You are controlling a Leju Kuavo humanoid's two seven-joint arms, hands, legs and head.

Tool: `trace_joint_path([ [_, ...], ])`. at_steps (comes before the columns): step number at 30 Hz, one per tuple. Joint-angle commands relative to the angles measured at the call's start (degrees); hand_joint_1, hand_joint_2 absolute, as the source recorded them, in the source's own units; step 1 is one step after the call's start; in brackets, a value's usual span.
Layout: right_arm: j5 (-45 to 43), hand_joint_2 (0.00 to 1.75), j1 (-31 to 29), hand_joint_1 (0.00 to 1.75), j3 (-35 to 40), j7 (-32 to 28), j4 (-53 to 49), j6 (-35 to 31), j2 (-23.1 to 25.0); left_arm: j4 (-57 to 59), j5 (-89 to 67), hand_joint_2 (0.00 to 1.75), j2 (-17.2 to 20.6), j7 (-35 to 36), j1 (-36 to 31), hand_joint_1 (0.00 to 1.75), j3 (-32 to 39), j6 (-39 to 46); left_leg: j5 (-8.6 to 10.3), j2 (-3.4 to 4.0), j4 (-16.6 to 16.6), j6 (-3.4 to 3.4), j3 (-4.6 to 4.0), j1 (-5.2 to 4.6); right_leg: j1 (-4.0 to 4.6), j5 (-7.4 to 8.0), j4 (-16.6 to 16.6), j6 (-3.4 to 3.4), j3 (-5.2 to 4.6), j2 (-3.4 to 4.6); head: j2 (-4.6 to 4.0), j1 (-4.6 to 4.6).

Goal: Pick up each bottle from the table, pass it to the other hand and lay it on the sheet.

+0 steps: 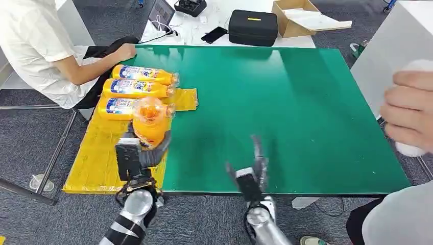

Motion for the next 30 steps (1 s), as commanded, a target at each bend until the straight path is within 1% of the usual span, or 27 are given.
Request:
trace_joint_path([
  [1, -1.06, 0.00, 5.20, 0.00, -17.81, 0.06, -15.54, 4.00, -1.07, 4.99, -42.21, 1.75, -1.37, 7.41, -1.39, 1.75, 26.13, 1.05, -0.02, 0.11, -0.03, 0.03, 0.10, -0.04, -0.03, 0.00, -0.02, -0.04, 0.07, 0.05, 0.00, -0.02],
  [2, -0.71, 0.00, 5.72, 0.00, -17.51, 0.06, -16.23, 5.12, -0.80, 6.06, -45.21, 1.75, -0.76, 10.02, -1.88, 1.75, 26.03, 1.05, -0.07, 0.17, -0.02, 0.05, 0.21, -0.04, -0.01, -0.03, -0.02, -0.08, 0.17, 0.06, 0.00, -0.02],
  [4, -0.41, 0.00, 6.35, 0.00, -17.07, 0.06, -17.19, 8.33, 0.60, 14.14, -47.70, 1.75, 1.87, 15.46, -5.44, 1.75, 23.32, 1.05, -0.01, 0.04, -0.07, 0.01, 0.18, -0.04, -0.02, -0.04, -0.01, -0.09, 0.14, -0.07, 0.00, -0.02],
  [5, -0.30, 0.00, 6.41, 0.00, -16.89, 0.06, -17.22, 8.47, 0.96, 14.67, -47.31, 1.75, 2.23, 15.37, -5.93, 1.75, 23.27, 1.05, 0.01, 0.03, -0.07, 0.00, 0.16, -0.03, -0.01, -0.02, -0.02, -0.08, 0.12, -0.06, 0.00, 0.00],
  [6, -0.30, 0.00, 6.41, 0.00, -16.89, 0.06, -17.22, 8.47, 0.96, 14.67, -47.31, 1.75, 2.23, 15.37, -5.93, 1.75, 23.27, 1.05, -0.05, 0.05, -0.11, 0.00, 0.41, -0.03, 0.02, -0.10, -0.02, -0.19, 0.35, -0.11, 0.00, -0.02],
  [7, 0.07, 0.00, 6.39, 0.00, -16.54, 0.06, -17.07, 8.25, 1.29, 15.27, -46.85, 1.75, 2.55, 15.08, -6.47, 1.75, 23.34, 1.05, -0.01, 0.06, -0.06, -0.01, 0.19, -0.03, 0.00, -0.03, -0.01, -0.10, 0.13, -0.03, 0.02, -0.02],
  [8, 0.07, 0.00, 6.39, 0.00, -16.54, 0.06, -17.07, 8.25, 1.29, 15.27, -46.85, 1.75, 2.55, 15.08, -6.47, 1.75, 23.34, 1.05, -0.05, 0.10, -0.08, 0.00, 0.33, -0.01, 0.03, -0.06, -0.02, -0.16, 0.27, -0.04, 0.00, 0.00],
  [9, 0.07, 0.00, 6.39, 0.00, -16.54, 0.06, -17.07, 8.25, 1.29, 15.27, -46.85, 1.75, 2.55, 15.08, -6.47, 1.75, 23.34, 1.05, -0.05, 0.11, -0.04, 0.00, 0.27, 0.03, 0.06, -0.05, 0.00, -0.15, 0.21, -0.01, 0.00, -0.04],
  [11, 0.49, 0.00, 5.48, 0.00, -15.16, 0.06, -15.09, 12.13, 0.85, 26.72, -50.44, 1.75, 5.74, 22.47, -11.52, 1.75, 18.04, 0.39, 0.01, 0.00, -0.06, 0.01, 0.16, 0.00, 0.01, -0.02, -0.02, -0.06, 0.12, -0.08, 0.00, -0.02],
  [13, 1.58, 0.00, 4.08, 0.00, -14.13, 0.06, -12.68, 13.78, 0.60, 33.50, -50.27, 1.75, 7.49, 24.10, -15.08, 1.75, 15.48, -1.06, -0.01, 0.04, -0.09, 0.02, 0.37, 0.02, 0.06, -0.05, -0.05, -0.14, 0.33, -0.10, 0.00, -0.04],
  [14, 2.24, 0.00, 3.40, 0.00, -13.91, 0.06, -11.99, 13.62, 0.38, 36.55, -50.95, 1.75, 8.04, 24.46, -16.51, 1.75, 14.14, -2.97, 0.03, 0.05, -0.07, 0.01, 0.22, 0.00, 0.02, 0.00, -0.03, -0.08, 0.18, -0.04, 0.00, -0.02],
  [16, 1.92, 0.00, 2.24, 0.00, -13.91, 0.06, -11.42, 13.89, -0.09, 39.89, -50.22, 1.75, 7.90, 24.79, -17.55, 1.75, 14.03, -5.70, 0.03, 0.13, -0.04, 0.00, 0.18, 0.02, 0.04, 0.03, -0.01, -0.09, 0.12, 0.03, 0.00, -0.02],
  [18, 1.91, 0.00, 2.05, 0.00, -14.04, 0.11, -11.36, 13.92, -0.27, 39.93, -50.17, 1.75, 7.83, 24.73, -17.33, 1.75, 14.03, -5.46, 0.00, 0.22, -0.06, 0.04, 0.34, 0.00, 0.04, 0.03, -0.02, -0.16, 0.25, 0.06, 0.00, -0.02],
  [20, 1.60, 0.00, 1.94, 0.00, -14.07, 0.06, -12.41, 15.17, -0.51, 41.61, -48.46, 1.75, 7.23, 23.60, -17.54, 1.75, 14.15, -9.54, 0.03, 0.11, -0.04, 0.06, 0.17, 0.01, 0.02, 0.01, -0.03, -0.07, 0.15, 0.03, 0.00, -0.02],
  [23, 1.67, 0.00, 2.50, 0.00, -13.90, 0.06, -13.53, 15.94, -0.32, 42.01, -49.15, 1.75, 7.19, 23.86, -17.49, 1.75, 12.92, -10.47, 0.03, 0.11, -0.04, 0.04, 0.13, -0.02, 0.00, -0.01, 0.00, -0.05, 0.10, 0.00, 0.00, -0.02],
  [24, 1.27, 0.00, 2.88, 0.00, -14.11, 0.17, -13.77, 16.41, -0.24, 41.99, -48.72, 1.75, 6.97, 23.49, -17.49, 1.75, 12.98, -11.05, -0.07, 0.16, -0.04, 0.07, 0.38, -0.01, 0.03, -0.10, 0.00, -0.13, 0.33, -0.01, 0.00, -0.02],
  [25, 1.25, 0.00, 3.03, 0.00, -14.14, 0.17, -13.81, 16.43, -0.23, 41.94, -48.70, 1.75, 6.91, 23.49, -17.48, 1.75, 12.95, -11.10, 0.00, 0.08, -0.02, 0.04, 0.17, 0.00, 0.02, -0.04, 0.01, -0.07, 0.15, -0.02, 0.00, -0.02],
  [26, 1.23, 0.00, 3.17, 0.00, -14.17, 0.17, -13.86, 16.46, -0.21, 41.87, -48.69, 1.75, 6.86, 23.54, -17.46, 1.75, 12.92, -11.13, -0.05, 0.08, 0.00, 0.05, 0.29, 0.01, 0.05, -0.10, 0.03, -0.12, 0.27, -0.05, 0.00, 0.00],
  [28, 1.23, 0.00, 3.17, 0.00, -14.17, 0.17, -13.86, 16.46, -0.21, 41.87, -48.69, 1.75, 6.86, 23.54, -17.46, 1.75, 12.92, -11.13, 0.03, 0.06, -0.02, 0.03, 0.11, 0.00, 0.02, 0.00, 0.00, -0.05, 0.09, 0.00, 0.00, 0.00],
  [30, 1.23, 0.00, 3.17, 0.00, -14.17, 0.17, -13.86, 16.46, -0.21, 41.87, -48.69, 1.75, 6.86, 23.54, -17.46, 1.75, 12.92, -11.13, 0.03, 0.06, -0.02, 0.03, 0.11, 0.00, 0.02, 0.00, 0.00, -0.05, 0.09, 0.00, 0.00, 0.00],
])
